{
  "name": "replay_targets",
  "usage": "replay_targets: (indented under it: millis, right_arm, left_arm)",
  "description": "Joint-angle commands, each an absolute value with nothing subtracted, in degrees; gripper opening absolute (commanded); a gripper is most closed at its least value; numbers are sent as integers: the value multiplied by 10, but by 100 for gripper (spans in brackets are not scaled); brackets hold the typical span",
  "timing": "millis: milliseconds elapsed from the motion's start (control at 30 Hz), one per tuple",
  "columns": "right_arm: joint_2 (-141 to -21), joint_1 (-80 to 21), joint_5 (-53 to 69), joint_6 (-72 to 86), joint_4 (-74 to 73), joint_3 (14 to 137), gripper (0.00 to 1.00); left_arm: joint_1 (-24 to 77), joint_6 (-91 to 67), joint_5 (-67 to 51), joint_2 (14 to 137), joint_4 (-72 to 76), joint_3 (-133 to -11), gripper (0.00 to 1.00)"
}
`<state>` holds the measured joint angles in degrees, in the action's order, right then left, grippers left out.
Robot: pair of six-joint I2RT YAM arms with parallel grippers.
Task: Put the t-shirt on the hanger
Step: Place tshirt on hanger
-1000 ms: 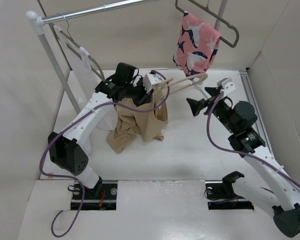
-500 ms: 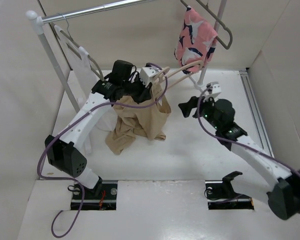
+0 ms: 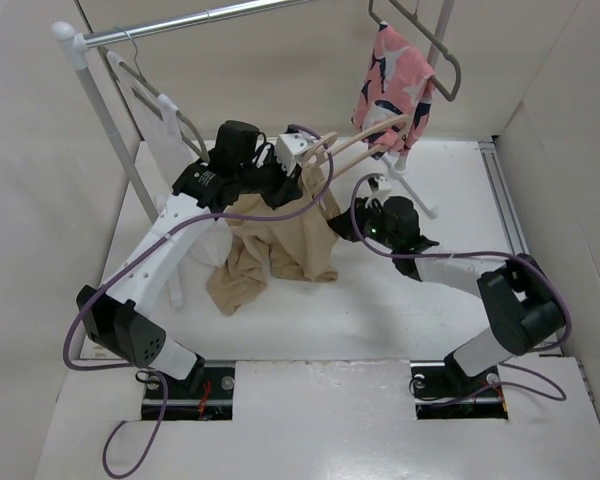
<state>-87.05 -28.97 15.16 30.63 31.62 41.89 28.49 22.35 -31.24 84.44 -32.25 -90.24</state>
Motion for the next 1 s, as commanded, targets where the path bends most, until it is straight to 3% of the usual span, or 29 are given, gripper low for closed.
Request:
replay_targets:
  millis: [0, 67, 100, 267, 367, 533, 667, 800, 967]
  right_arm:
    - [-894, -285, 197, 330, 388, 455, 18]
    - [-906, -272, 221, 330, 388, 461, 1]
    - [-901, -266, 221, 337, 388, 444, 0]
    - [-803, -187, 179, 358, 373, 342, 0]
    - [-711, -124, 150, 315, 260, 324, 0]
    - [-594, -92, 91, 237, 77, 366, 0]
    - [-545, -53, 76, 222, 30, 371, 0]
    - [-512, -47, 70, 171, -31, 416, 0]
    - [-507, -47, 20, 106, -126, 478, 0]
  left_arm:
    - [287, 210, -331, 810, -273, -900, 0]
    - [280, 205, -344, 809, -273, -900, 0]
    - [273, 205, -351, 809, -273, -900, 0]
    - [262, 292, -375, 788, -325, -866, 0]
    - [257, 410, -358, 769, -370, -808, 0]
    - [257, 513, -294, 750, -396, -730, 0]
    - [262, 548, -287, 738, -408, -702, 0]
    - [268, 538, -220, 756, -390, -704, 0]
    - [283, 600, -229, 768, -437, -712, 0]
